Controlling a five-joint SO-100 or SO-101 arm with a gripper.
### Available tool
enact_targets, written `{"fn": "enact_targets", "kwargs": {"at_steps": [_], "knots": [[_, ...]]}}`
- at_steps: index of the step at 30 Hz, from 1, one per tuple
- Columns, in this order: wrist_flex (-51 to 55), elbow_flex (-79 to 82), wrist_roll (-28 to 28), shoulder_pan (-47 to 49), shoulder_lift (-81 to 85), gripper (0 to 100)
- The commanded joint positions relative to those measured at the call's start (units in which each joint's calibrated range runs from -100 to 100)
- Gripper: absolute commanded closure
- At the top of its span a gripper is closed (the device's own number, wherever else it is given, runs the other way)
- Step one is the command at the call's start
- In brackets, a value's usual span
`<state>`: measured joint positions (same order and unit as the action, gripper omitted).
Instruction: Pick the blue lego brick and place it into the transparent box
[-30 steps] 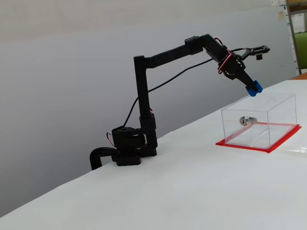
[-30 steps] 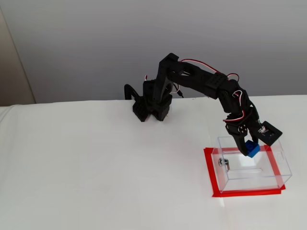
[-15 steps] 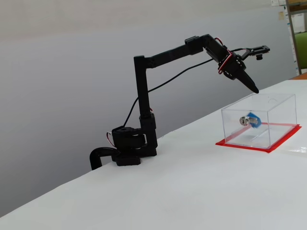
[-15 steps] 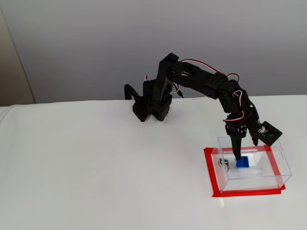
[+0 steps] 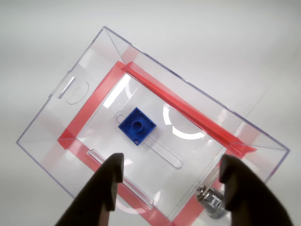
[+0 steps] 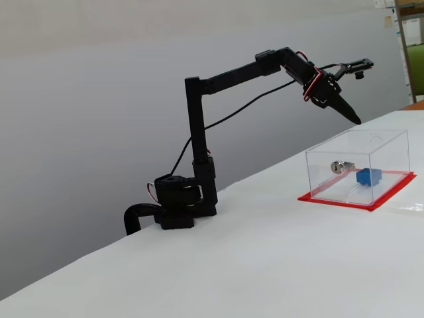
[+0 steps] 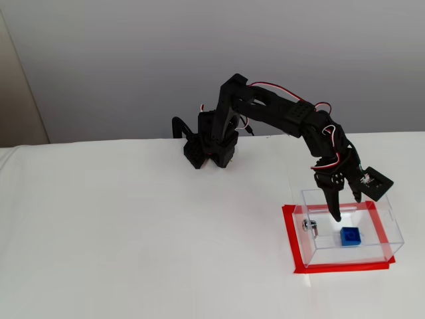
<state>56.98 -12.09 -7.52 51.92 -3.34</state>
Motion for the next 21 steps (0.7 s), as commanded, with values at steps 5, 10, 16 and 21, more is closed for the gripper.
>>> {"fn": "enact_targets", "kwargs": {"at_steps": [5, 10, 16, 21], "knots": [[-0.8, -7.6, 1.3, -0.6, 1.6, 98], [0.1, -9.8, 1.4, -0.8, 2.5, 98], [0.8, -7.0, 1.4, -2.6, 10.0, 98], [0.9, 0.4, 1.4, -6.3, 18.9, 98]]}}
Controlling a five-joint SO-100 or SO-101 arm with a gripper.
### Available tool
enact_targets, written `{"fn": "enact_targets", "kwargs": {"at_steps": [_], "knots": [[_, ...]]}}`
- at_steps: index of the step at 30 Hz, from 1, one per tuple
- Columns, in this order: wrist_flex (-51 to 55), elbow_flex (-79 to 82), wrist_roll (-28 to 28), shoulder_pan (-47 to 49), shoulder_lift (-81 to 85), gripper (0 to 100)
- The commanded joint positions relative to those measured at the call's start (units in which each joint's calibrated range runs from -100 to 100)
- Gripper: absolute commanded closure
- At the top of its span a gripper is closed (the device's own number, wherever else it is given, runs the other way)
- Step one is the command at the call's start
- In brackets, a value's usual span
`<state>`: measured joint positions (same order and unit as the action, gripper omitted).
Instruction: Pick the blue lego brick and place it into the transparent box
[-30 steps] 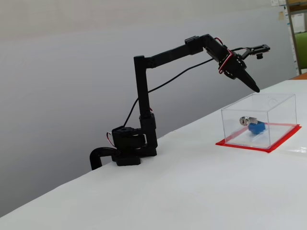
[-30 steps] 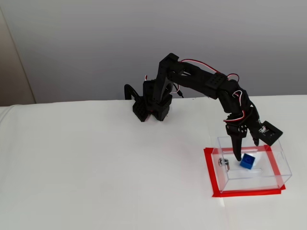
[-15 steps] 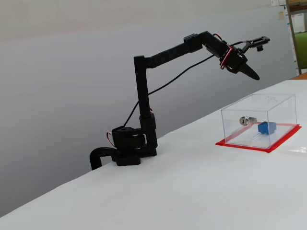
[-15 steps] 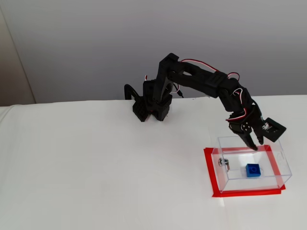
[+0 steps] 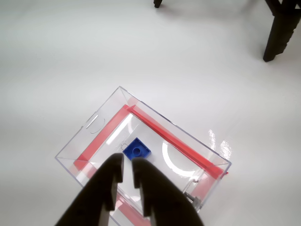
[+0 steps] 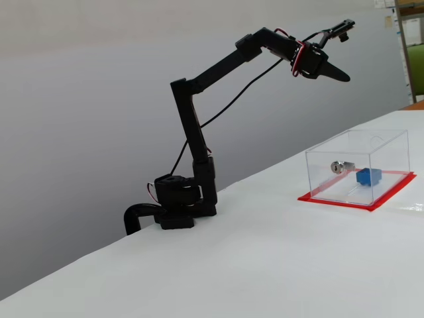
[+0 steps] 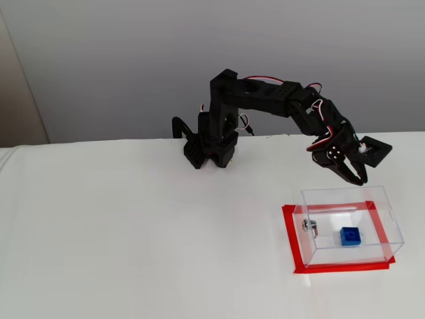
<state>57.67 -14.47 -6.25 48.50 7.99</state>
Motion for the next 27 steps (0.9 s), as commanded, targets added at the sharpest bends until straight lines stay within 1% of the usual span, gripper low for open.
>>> {"fn": "enact_targets", "kwargs": {"at_steps": [1, 14, 21, 27], "knots": [[0.2, 5.0, 0.1, -4.0, 9.8, 98], [-0.6, 30.3, -0.1, -21.6, 36.3, 97], [-0.2, 39.5, -0.3, -32.4, 45.8, 97], [-0.2, 47.2, -0.2, -39.4, 52.6, 97]]}}
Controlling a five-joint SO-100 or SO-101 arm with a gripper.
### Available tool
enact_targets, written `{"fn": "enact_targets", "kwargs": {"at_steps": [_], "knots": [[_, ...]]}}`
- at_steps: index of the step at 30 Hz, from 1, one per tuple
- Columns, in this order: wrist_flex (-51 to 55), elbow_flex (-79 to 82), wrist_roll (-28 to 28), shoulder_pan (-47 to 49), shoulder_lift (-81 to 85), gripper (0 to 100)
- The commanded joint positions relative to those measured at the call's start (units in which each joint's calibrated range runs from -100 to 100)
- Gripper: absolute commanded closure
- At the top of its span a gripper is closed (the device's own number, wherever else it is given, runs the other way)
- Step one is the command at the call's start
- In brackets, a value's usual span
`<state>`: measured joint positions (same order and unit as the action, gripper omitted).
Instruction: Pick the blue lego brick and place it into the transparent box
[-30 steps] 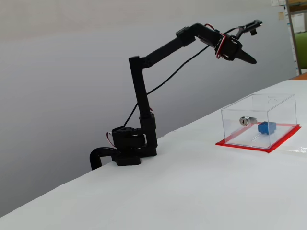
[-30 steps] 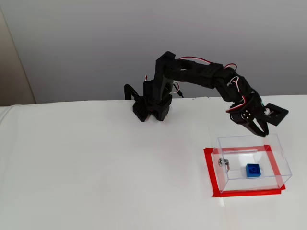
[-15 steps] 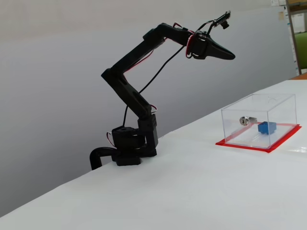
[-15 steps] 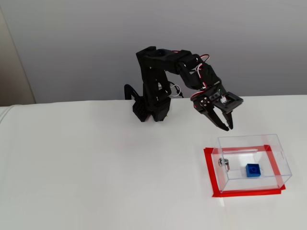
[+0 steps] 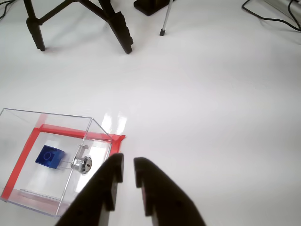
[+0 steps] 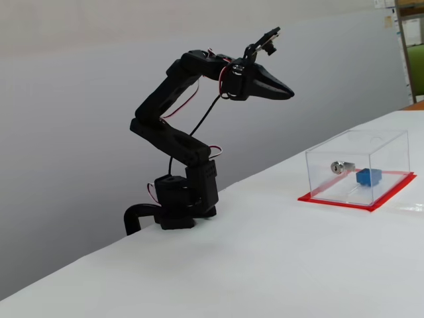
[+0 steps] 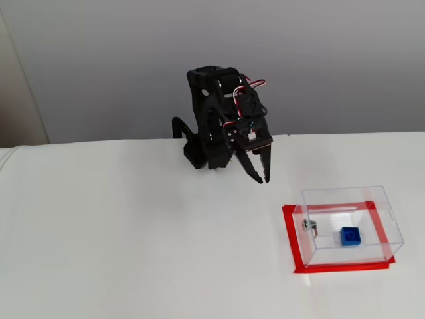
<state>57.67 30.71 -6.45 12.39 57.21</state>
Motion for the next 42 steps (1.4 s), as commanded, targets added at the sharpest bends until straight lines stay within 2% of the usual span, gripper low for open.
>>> {"fn": "enact_targets", "kwargs": {"at_steps": [1, 28, 35, 42], "knots": [[-0.4, 3.6, -0.1, -4.2, 4.3, 97], [-0.8, 47.8, 0.4, -22.7, 38.7, 98], [-0.8, 54.5, 7.3, -23.5, 42.5, 98], [-5.6, 61.8, 7.8, -23.2, 42.5, 98]]}}
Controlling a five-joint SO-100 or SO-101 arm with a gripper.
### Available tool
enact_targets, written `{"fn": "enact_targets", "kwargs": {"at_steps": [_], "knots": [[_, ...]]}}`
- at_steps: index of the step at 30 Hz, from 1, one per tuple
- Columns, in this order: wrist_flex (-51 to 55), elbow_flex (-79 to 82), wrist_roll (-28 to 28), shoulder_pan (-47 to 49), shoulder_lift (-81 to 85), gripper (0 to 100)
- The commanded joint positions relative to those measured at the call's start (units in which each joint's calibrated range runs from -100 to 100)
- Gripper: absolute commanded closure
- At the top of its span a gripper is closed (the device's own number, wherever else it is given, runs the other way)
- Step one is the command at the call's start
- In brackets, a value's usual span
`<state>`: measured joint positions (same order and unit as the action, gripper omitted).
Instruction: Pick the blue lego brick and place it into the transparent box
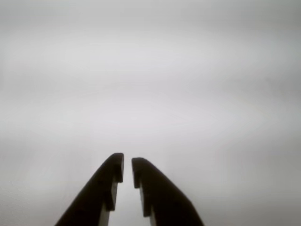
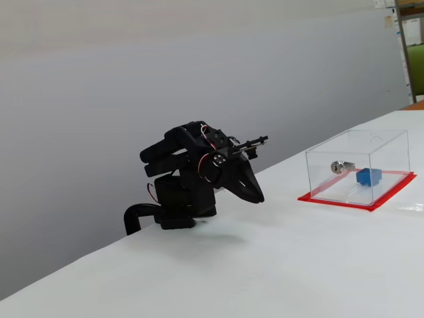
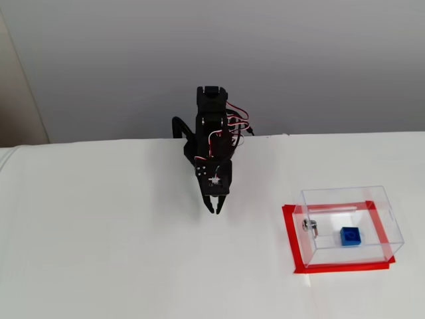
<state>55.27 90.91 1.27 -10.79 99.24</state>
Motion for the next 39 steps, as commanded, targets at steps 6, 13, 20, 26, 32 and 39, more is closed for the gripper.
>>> {"fn": "enact_targets", "kwargs": {"at_steps": [6, 13, 20, 26, 32, 39], "knots": [[-12.9, 8.5, -2.6, 0.0, 0.6, 98], [-11.7, 8.5, -2.6, -0.9, 0.7, 98], [-3.7, 8.5, -2.7, -2.1, 0.7, 98], [-3.7, 8.5, -2.5, -2.1, 0.7, 98], [-3.7, 8.4, -1.8, -2.1, 0.5, 98], [-3.7, 8.3, -1.6, -2.0, 0.5, 98]]}}
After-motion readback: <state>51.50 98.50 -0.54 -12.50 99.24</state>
